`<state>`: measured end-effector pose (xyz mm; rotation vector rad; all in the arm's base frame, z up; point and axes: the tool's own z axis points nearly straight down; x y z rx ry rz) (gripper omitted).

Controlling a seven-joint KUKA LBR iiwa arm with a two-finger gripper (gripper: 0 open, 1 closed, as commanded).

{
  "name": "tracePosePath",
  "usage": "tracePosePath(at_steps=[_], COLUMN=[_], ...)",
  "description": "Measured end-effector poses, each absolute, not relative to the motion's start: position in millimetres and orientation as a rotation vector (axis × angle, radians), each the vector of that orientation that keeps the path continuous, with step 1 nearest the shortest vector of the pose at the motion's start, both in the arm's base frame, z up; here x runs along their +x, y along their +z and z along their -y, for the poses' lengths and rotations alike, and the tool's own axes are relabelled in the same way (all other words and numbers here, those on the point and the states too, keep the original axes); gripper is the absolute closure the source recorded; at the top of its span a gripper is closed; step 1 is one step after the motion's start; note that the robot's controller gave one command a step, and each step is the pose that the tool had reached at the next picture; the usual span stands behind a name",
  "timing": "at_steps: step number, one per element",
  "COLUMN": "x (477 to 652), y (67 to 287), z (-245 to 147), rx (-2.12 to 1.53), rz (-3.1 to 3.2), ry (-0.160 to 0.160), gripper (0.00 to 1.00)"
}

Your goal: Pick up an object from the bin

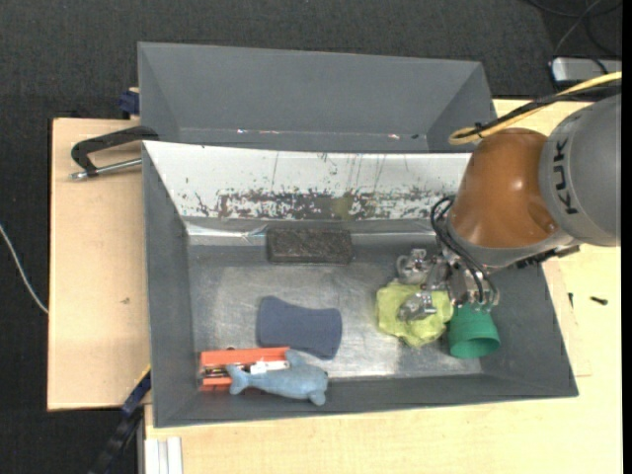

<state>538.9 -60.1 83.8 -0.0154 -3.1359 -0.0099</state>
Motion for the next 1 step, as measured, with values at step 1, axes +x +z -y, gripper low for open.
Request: tracePosePath(at_steps=[1], x=[537.6], y=[99.4], z=[60.0], rx=[-0.016], rz=[3.140], ry=[-0.006], gripper=[1.00])
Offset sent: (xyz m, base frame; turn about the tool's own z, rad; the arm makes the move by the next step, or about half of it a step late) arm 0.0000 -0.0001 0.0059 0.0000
